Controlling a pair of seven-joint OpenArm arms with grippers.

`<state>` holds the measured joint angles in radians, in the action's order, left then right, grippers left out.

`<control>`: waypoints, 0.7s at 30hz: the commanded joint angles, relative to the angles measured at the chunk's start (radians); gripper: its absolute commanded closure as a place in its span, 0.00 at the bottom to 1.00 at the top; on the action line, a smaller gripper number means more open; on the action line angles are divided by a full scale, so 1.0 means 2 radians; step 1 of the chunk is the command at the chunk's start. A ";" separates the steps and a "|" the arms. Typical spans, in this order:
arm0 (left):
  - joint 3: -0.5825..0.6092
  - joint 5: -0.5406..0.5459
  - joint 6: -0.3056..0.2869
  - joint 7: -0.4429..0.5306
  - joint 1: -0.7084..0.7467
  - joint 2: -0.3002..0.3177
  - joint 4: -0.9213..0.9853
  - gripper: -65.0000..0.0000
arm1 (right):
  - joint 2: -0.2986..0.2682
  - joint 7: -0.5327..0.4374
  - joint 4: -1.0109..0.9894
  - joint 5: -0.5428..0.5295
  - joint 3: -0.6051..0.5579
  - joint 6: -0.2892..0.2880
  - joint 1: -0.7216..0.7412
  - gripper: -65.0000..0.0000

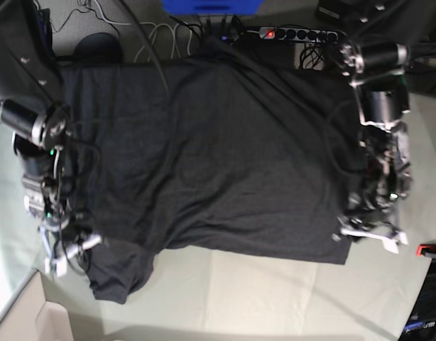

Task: Layout the t-shirt on the table in an organized manner, then fold the t-shirt properly
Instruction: 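Grasp the shirt side edges with both grippers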

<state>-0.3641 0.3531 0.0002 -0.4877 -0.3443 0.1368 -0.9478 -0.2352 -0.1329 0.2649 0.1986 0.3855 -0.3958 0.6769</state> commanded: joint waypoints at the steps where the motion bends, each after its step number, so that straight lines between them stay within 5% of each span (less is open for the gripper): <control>1: 0.011 0.000 -0.002 0.006 -0.015 0.003 -0.007 0.61 | -0.006 -0.011 0.008 -0.007 0.001 0.000 0.006 1.00; 7: 0.091 0.002 0.002 0.002 0.003 0.000 -0.014 1.00 | 0.011 -0.008 0.008 -0.006 0.000 -0.001 -0.031 1.00; 14: 0.095 0.000 0.002 -0.015 0.030 0.003 -0.027 1.00 | 0.008 -0.011 0.008 -0.008 0.002 -0.043 -0.060 1.00; 21: 0.098 0.000 0.000 -0.014 0.032 0.011 0.046 1.00 | 0.007 -0.011 0.008 -0.005 0.000 -0.046 -0.084 1.00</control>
<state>-0.1684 0.3717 -0.0246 -0.4816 -0.2745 0.1532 -0.8589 -0.2138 -0.2089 0.2821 0.1658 0.3897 -0.4858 0.5030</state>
